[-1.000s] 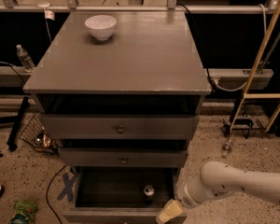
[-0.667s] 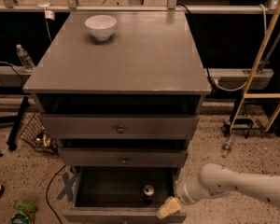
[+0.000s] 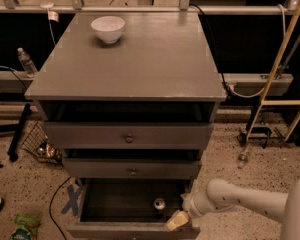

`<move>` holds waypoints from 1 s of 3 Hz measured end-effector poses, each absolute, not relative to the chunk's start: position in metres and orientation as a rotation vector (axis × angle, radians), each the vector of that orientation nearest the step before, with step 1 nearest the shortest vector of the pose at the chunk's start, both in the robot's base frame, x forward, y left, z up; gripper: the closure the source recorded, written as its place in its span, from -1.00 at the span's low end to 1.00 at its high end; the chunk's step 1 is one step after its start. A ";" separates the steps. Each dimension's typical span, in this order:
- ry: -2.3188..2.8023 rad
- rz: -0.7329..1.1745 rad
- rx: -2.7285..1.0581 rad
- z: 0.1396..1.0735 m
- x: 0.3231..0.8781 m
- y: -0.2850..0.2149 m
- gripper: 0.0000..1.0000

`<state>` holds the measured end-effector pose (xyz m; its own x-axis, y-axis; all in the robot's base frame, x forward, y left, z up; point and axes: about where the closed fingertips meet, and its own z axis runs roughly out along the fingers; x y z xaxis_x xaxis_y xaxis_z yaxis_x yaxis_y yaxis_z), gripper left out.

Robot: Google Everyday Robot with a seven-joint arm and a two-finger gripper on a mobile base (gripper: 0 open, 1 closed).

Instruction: Pick redbull can from bottom drawer and place on counter

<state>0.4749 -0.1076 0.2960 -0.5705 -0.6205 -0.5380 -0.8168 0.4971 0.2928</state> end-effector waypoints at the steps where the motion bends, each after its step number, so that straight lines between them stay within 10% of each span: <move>1: 2.348 0.774 -1.198 0.257 0.492 -0.096 -1.00; 3: 2.292 0.840 -1.228 0.224 0.509 -0.067 -1.00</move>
Offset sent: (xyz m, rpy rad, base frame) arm 0.0435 0.0312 -0.0764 0.0722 -0.0384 0.0254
